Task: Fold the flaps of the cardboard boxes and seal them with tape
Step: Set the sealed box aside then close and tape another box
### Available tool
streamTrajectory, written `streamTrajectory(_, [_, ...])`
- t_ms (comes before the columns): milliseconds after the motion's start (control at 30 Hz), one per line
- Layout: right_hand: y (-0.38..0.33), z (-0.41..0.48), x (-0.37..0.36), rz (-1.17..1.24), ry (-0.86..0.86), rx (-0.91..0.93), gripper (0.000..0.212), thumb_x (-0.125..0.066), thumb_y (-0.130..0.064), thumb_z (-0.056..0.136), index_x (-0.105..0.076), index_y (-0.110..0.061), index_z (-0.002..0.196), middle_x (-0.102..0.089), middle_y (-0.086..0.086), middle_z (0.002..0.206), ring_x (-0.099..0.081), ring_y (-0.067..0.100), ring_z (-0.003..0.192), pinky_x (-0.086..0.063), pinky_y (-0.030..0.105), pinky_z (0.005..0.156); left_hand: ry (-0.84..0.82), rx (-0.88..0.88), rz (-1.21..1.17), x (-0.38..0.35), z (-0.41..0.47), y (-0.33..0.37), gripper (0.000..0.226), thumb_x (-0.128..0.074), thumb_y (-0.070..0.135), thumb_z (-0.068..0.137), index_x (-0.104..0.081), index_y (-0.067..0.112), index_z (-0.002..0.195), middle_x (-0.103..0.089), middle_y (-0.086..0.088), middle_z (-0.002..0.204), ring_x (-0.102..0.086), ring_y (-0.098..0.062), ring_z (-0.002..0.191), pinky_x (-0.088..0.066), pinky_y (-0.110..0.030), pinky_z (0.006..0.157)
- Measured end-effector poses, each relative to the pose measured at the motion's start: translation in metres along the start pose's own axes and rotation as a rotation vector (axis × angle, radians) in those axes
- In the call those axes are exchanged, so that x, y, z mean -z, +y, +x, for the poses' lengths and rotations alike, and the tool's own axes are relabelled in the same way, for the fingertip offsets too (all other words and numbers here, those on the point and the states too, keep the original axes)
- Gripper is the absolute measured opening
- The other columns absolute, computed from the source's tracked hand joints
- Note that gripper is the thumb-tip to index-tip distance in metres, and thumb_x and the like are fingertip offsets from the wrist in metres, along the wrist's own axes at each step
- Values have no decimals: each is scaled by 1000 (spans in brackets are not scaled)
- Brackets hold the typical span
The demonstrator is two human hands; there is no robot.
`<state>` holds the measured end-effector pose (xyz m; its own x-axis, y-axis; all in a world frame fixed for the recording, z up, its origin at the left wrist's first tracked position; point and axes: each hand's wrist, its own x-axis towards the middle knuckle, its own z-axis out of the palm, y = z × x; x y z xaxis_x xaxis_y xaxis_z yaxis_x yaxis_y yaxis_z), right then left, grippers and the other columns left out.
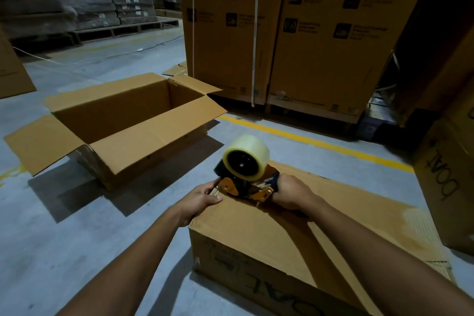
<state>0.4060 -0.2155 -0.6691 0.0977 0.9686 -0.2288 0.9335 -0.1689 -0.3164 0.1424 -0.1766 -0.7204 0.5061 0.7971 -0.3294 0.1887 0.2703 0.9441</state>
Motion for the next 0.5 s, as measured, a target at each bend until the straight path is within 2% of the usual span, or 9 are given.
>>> streamTrajectory(67, [25,-12,3,-34,-18,-43,18,-67,-33,82,-63,-22,95,-67,2,88,-65,19,80,-60,43,75,6,7,30,0,2,0,55,-54,11,99,-41,31,148,-51,-2,143,-59,-23,120,-47,-37,103])
streamTrajectory(133, [40,-23,6,-53,-14,-75,16,-67,-35,80,-63,-23,91,-66,0,85,-65,18,77,-60,41,72,38,-6,184,-5,0,2,60,-51,14,101,-30,29,155,-40,-3,152,-51,-22,128,-43,-34,104])
streamTrajectory(167, [42,-26,6,-58,-6,-79,17,-67,-36,80,-63,-23,91,-65,-1,84,-65,18,78,-60,40,72,69,-40,350,-8,0,3,60,-48,17,103,-24,27,157,-32,-3,158,-43,-24,136,-37,-35,110])
streamTrajectory(233, [38,-29,9,-70,8,-79,19,-66,-35,81,-63,-22,93,-64,0,85,-64,20,79,-59,41,73,120,-156,844,-15,1,4,56,-39,25,107,-18,26,159,-7,1,167,-13,-25,152,-18,-44,122])
streamTrajectory(300, [31,-28,14,-94,16,-87,19,-66,-37,82,-62,-22,94,-64,0,85,-64,19,80,-59,41,74,136,-277,1216,-29,-1,5,48,-27,32,108,-26,26,156,4,6,166,4,-21,154,-8,-52,123])
streamTrajectory(367, [25,-26,17,-121,16,-81,18,-66,-38,85,-61,-23,93,-63,-1,85,-62,17,79,-58,37,73,138,-295,1322,-41,-2,4,48,-21,35,108,-32,26,153,1,8,167,6,-20,154,-7,-54,122])
streamTrajectory(500, [23,-26,17,-138,26,-85,16,-65,-37,87,-61,-23,94,-62,-1,85,-61,15,79,-56,34,71,156,-262,1300,-40,2,1,55,-19,47,106,-25,26,156,-1,10,167,7,-14,153,-10,-51,123])
